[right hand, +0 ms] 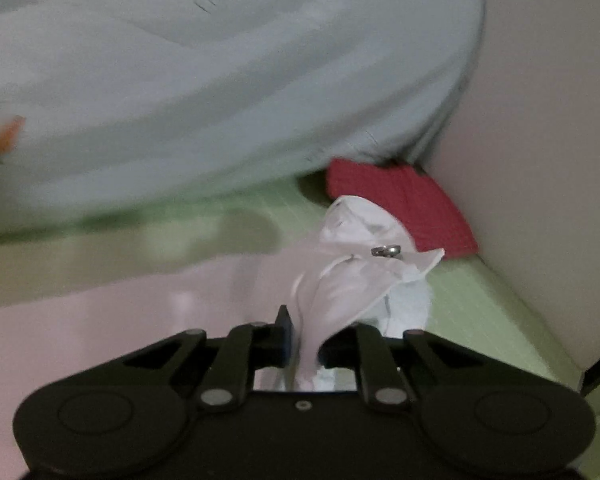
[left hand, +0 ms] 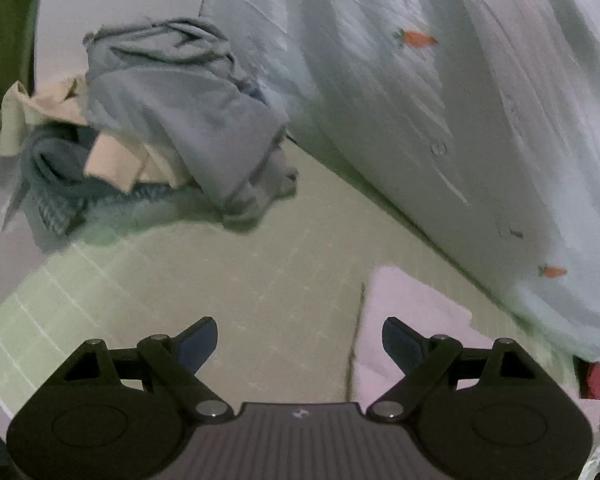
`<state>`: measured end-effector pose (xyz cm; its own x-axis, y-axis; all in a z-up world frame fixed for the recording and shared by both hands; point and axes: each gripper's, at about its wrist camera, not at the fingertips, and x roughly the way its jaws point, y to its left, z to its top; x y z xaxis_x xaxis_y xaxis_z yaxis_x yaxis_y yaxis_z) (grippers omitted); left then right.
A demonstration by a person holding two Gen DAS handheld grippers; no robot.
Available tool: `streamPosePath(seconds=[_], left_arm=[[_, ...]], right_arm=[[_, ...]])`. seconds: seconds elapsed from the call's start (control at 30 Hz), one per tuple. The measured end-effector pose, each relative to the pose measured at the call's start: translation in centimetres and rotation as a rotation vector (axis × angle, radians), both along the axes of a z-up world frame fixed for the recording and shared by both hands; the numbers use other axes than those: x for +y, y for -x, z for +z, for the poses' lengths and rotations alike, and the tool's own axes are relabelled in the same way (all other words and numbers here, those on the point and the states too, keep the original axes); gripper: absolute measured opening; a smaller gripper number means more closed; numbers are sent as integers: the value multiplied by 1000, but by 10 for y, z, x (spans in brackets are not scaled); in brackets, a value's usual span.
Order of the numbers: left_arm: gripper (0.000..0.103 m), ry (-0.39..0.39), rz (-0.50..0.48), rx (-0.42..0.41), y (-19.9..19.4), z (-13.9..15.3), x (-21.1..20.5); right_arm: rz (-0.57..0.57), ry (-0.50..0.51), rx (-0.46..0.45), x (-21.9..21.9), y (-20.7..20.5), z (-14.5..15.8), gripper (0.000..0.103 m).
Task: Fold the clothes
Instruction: 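Grasp the shirt cuff edge with the right gripper and lift it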
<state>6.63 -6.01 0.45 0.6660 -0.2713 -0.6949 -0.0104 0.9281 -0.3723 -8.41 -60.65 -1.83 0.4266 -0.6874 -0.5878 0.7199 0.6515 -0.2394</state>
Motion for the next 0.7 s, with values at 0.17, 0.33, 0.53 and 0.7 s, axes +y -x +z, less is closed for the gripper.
streamPosePath(seconds=[0.17,0.33,0.53,0.7], left_arm=[[90,-3,-35,8,-27,6,32],[90,7,-68,28,-53,21,59],[90,21,-84,-24,-83,49,77],[91,-3,-77,-30,-100,48,80]], right_arm=[[61,2,5,60,-18,9,13],[66,-86,54,112,-32,-5,13],[80,-189,158,155,-42,-26,14],[104,-227,239,182,-46,-37,16]])
